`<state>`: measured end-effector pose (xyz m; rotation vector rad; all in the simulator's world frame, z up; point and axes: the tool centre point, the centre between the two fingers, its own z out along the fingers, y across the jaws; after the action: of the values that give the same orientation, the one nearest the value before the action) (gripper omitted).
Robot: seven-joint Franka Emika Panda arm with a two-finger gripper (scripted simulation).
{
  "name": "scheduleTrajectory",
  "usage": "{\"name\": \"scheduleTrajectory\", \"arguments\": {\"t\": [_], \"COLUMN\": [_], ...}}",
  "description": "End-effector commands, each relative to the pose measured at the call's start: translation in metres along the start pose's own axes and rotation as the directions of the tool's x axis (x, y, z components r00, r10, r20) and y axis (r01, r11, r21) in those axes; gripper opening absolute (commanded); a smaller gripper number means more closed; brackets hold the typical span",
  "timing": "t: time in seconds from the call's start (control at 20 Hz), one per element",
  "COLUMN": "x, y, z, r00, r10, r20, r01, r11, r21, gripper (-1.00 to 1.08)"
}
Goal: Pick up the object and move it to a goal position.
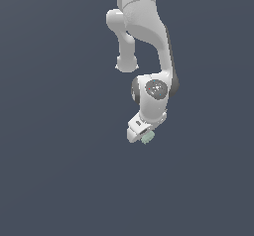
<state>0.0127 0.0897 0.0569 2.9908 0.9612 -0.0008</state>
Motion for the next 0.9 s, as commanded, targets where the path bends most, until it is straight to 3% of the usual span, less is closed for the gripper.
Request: {"name": "scheduleTrajectory", "arguments": {"t": [0.0,0.35,0.85], "x": [-0.001,-0.007,-0.017], "y": [0.000,-0.002,-0.004], "z": [-0.012,-0.068,-0.188], "r00": [1.000,1.000,1.000], "r10": [0.000,-0.001,-0.002], "r20": [-0.001,-0.001,-0.001], "r01": [0.000,0.001,0.002], "r11": [1.000,1.000,1.000], "r21": [-0.001,-0.001,0.000], "gripper": [-1.00,-1.00,-1.00]}}
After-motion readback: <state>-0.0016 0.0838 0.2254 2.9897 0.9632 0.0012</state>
